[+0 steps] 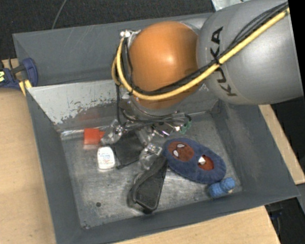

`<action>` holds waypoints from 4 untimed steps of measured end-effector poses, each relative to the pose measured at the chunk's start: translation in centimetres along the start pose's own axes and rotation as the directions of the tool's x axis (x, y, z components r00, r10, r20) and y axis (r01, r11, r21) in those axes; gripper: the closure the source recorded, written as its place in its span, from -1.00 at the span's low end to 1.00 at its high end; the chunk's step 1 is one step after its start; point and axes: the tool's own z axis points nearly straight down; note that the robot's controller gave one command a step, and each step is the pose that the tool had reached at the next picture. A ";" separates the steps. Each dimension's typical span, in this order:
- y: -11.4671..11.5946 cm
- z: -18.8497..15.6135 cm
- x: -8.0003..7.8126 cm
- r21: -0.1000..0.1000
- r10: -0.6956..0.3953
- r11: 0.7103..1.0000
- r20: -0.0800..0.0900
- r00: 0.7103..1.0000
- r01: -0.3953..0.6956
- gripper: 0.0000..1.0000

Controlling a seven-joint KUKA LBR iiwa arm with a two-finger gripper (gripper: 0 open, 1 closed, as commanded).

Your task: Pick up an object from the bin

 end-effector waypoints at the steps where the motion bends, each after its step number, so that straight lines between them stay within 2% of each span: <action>1: -2.4 12.9 -4.6 -0.007 -0.264 0.965 -0.005 0.965 0.264 -1.00; 2: -2.3 12.4 -5.0 -0.002 -0.261 0.965 0.008 0.965 0.261 1.00; 3: -2.4 12.6 -4.8 -0.003 -0.261 0.965 0.003 0.965 0.261 -1.00; 4: -2.4 12.4 -5.0 -0.001 -0.260 0.966 0.009 0.966 0.260 1.00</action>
Offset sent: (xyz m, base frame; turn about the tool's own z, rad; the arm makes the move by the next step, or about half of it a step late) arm 0.0494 0.0140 -0.1300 -0.2687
